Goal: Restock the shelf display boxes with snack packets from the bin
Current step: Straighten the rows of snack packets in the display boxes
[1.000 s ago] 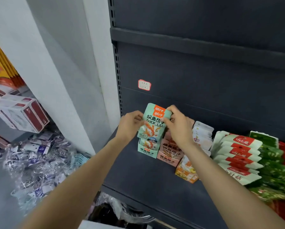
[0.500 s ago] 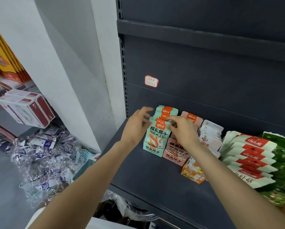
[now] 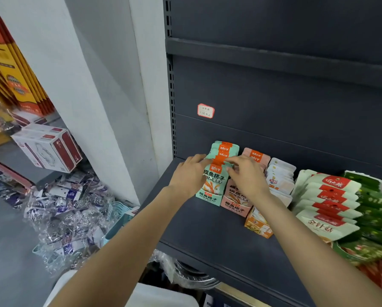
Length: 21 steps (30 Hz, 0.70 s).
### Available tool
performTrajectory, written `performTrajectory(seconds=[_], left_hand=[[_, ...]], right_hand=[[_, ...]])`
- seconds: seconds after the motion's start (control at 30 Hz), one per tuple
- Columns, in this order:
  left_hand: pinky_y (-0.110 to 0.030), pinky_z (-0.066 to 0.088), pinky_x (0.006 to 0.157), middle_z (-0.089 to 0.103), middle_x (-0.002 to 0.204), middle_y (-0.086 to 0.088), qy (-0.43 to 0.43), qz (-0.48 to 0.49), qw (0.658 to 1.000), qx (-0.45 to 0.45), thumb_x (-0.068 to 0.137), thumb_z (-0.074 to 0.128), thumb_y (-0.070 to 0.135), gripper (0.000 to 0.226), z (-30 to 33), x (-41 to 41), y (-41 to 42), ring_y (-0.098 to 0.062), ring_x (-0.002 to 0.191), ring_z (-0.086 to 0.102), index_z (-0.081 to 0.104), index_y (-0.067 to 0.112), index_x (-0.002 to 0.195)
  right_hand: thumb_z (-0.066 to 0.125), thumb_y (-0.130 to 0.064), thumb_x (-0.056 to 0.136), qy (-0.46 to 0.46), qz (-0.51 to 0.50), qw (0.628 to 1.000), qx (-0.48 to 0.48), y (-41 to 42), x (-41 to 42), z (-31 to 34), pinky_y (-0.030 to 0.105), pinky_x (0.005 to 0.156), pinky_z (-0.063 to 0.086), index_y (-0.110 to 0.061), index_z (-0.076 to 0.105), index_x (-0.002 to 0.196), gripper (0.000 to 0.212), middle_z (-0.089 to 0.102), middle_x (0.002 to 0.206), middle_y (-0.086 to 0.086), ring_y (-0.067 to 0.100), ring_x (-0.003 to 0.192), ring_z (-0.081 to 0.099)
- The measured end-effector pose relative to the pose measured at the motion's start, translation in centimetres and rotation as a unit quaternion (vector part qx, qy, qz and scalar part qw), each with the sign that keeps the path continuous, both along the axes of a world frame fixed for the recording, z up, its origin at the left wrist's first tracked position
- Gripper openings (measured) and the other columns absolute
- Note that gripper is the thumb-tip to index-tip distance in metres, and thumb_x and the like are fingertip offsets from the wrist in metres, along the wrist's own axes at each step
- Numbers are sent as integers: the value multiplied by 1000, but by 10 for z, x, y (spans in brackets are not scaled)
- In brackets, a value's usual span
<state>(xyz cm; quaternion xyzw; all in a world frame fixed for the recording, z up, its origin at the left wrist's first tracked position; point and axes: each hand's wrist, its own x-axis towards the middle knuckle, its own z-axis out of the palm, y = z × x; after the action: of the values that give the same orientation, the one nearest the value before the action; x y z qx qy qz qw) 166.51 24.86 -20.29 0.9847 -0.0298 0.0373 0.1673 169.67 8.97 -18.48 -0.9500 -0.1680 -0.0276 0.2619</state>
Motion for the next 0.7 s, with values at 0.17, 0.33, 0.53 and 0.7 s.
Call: performTrajectory(seconds=[0.17,0.33,0.53,0.7], left_hand=[[-40,40,104,41,145,-1,-47,5,998,-36,93,56,20,50,10,-27,-2,-21,128,42,41,20,140],[-36,36,105,40,145,-2,-51,10,998,-40,92,57,22,52,17,-40,-3,-20,131,39,39,18,141],[-40,30,111,23,155,0,4,7,1000,-19,89,61,18,69,4,-10,-17,-22,141,24,23,23,147],[-43,25,115,12,158,3,58,42,997,14,90,58,18,74,-10,22,-27,-20,145,11,16,29,149]], right_hand=[[55,-15,94,-16,-17,999,36,-10,-33,14,33,100,43,-14,58,126,33,57,127,4,19,119,51],[51,-18,95,-7,-25,999,27,-22,-35,19,37,99,40,-17,52,131,36,52,133,4,24,125,45],[52,-23,94,66,25,997,-14,-29,8,11,43,111,30,-16,38,142,50,39,146,5,23,135,35],[51,-34,95,106,96,986,-84,-23,50,-8,48,109,33,-21,25,148,61,24,154,-1,21,137,32]])
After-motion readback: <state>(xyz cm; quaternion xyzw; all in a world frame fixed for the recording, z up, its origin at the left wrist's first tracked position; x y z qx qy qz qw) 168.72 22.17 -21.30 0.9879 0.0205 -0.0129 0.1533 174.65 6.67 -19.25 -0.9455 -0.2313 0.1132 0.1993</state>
